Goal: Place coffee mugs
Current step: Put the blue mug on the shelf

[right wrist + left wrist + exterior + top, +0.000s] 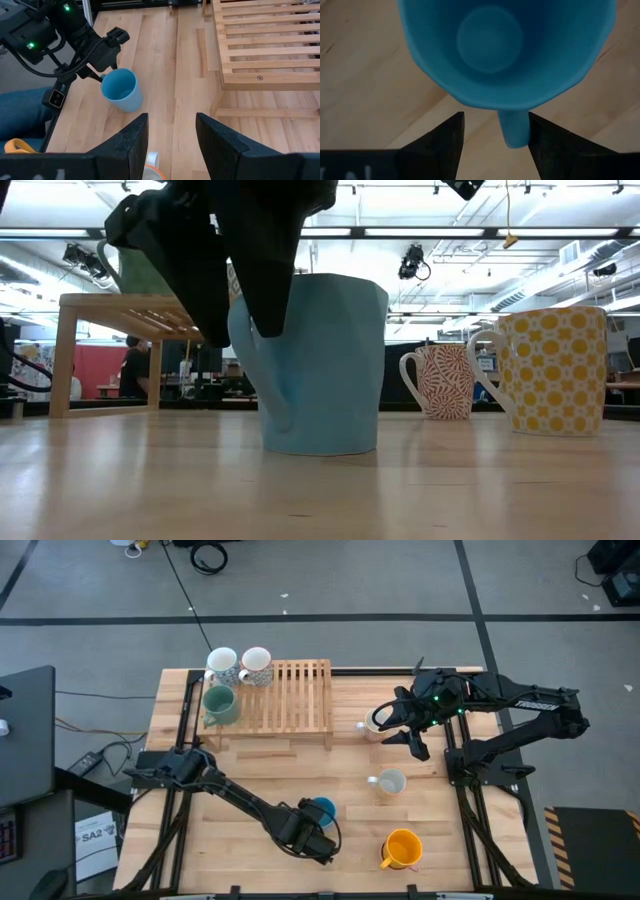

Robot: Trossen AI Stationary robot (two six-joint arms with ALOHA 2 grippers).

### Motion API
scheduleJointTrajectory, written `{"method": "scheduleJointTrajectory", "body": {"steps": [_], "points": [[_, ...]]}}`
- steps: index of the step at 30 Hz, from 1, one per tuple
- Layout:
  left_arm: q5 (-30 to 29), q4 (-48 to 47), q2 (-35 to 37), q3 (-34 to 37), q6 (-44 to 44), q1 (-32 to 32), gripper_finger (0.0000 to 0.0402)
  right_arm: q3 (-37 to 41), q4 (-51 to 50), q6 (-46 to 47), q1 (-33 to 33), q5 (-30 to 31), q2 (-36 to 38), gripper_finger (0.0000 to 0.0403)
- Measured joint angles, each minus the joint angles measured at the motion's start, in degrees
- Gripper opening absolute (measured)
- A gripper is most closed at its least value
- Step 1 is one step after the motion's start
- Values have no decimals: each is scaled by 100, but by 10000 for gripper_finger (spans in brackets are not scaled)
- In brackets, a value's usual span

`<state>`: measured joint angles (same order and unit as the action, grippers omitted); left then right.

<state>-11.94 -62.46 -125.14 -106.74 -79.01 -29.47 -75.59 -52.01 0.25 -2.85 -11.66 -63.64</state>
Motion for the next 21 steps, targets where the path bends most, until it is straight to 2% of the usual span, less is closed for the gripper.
{"method": "scheduleJointTrajectory", "body": {"steps": [12,21], "points": [[0,-28,0,0,-71,0,115,0,0,0,0,-1,0,170],[-2,-37,2,0,-87,0,60,0,0,0,2,-1,0,170]]}}
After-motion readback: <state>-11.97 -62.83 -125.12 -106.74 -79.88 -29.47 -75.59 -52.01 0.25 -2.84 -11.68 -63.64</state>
